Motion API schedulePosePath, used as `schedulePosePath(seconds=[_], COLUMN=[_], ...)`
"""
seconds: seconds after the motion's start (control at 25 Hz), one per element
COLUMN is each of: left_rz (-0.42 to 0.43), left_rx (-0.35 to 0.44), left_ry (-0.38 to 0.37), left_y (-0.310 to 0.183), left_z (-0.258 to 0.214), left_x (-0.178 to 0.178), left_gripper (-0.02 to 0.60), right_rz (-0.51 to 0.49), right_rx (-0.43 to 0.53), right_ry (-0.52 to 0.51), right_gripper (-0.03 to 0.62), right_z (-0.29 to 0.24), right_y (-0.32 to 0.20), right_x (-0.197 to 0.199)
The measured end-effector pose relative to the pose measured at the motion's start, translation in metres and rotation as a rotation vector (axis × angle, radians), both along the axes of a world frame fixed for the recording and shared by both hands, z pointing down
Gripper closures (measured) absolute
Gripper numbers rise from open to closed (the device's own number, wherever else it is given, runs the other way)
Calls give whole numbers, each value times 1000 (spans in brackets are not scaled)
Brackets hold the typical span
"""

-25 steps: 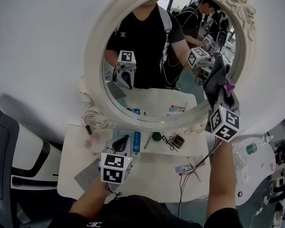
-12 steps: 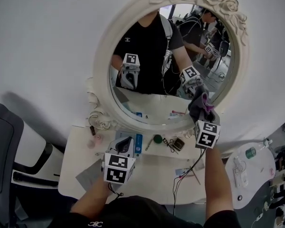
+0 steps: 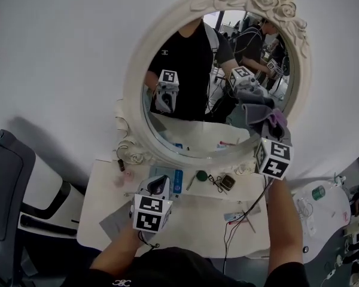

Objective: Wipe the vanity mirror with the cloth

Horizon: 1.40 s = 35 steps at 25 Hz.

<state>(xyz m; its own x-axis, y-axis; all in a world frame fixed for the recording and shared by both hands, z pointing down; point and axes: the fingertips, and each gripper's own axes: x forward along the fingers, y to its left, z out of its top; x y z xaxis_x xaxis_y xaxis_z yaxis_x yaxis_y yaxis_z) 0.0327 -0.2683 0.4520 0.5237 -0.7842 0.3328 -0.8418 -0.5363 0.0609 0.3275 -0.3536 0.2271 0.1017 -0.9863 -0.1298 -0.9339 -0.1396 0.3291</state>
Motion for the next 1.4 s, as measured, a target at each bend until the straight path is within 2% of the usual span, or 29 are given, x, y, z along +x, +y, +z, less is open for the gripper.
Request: schedulePosePath(seconds=[0.2, 0.32, 0.44, 0.6, 0.76, 0.92, 1.0, 1.16, 1.4], left_rz=[32, 38, 30, 19, 13, -12, -25, -27, 7], left_rx=[23, 27, 19, 3, -9, -38, -54, -78, -103], left_ry=[-19, -21, -19, -18, -25, -35, -31, -27, -35], left_y=[1, -1, -3, -5, -5, -7, -11, -18, -21], left_z=[-5, -5, -3, 3, 8, 19, 24, 33, 44], left_x=[16, 20, 18, 12, 10, 0, -4, -2, 16], left_gripper=[584, 584, 584, 584, 584, 584, 584, 584, 584], right_rz=[-172, -205, -212, -157, -192, -207, -212, -246, -256], right_rx=[142, 190, 231, 322, 276, 433, 479, 487, 487], right_ry=[-57, -58, -23, 59, 8, -37, -55, -96, -72], right_gripper=[546, 546, 546, 546, 546, 546, 547, 546, 547], right_z=[-131, -190, -224, -224, -199, -194, -190, -176, -132], right_y=[13, 13, 9, 8, -15, -13, -12, -11, -12], right_x=[-23, -30, -40, -51, -50, -49, -49, -48, -52])
